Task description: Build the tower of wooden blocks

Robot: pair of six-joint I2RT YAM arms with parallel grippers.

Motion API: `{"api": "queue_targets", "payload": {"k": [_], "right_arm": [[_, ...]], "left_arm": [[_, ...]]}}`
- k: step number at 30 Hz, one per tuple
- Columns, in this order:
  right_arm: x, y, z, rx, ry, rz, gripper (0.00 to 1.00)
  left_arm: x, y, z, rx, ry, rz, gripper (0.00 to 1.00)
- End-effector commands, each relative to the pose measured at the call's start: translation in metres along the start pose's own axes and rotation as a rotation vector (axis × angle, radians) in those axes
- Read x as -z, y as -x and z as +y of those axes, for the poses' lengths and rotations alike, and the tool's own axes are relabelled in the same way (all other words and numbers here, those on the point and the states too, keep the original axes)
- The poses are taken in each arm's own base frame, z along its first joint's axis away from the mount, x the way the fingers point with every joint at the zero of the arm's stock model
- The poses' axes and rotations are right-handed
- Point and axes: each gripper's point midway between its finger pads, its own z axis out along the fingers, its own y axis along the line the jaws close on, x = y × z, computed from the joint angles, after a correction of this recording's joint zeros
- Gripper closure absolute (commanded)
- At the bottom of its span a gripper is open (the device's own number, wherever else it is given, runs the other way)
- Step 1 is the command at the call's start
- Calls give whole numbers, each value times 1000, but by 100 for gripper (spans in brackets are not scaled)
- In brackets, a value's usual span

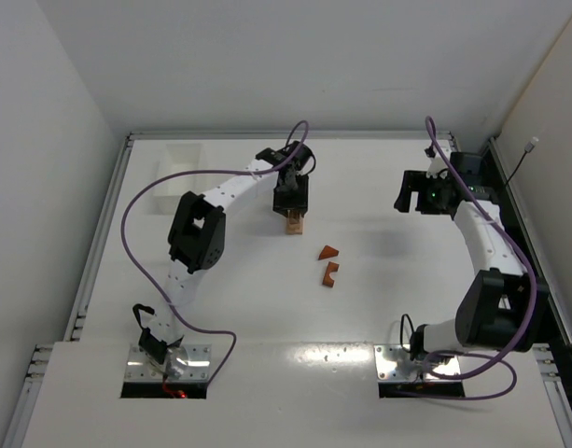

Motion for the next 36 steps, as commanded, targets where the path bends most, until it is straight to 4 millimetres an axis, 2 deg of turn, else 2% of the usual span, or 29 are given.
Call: {"api": "queue_targets", "payload": {"k": [1,2,3,5,10,17,26,27,31,34,36], "right_arm": [[4,31,6,22,17,-78,20],[4,31,6,22,17,-78,20],[4,31,6,22,17,-78,20],[4,31,6,22,17,-78,20],[4,31,6,22,17,-78,20],[2,27,2,18,-4,-68,20],[2,21,4,16,7,-60,20],[5,23,5,19,6,-70,20],[6,21,5,19,6,-70,20],[10,17,3,19,-14,-72,20],[11,7,3,25,-14,-61,20]], "left_arm": [[-3,8,1,10,-11,-10,54],[-3,8,1,10,-11,-10,50],[-3,8,1,10,-11,-10,41],[-3,8,1,10,-11,-10,31],[-3,9,-2,10,-25,-12,20],[5,16,-5,-9,-39,-36,14],[8,15,-9,-27,-44,-53,14],[8,15,-9,-27,-44,-53,18],[6,12,-7,-27,-39,-45,20],[17,19,-22,-61,-87,-71,18],[24,26,-28,-85,-111,-92,15]]}}
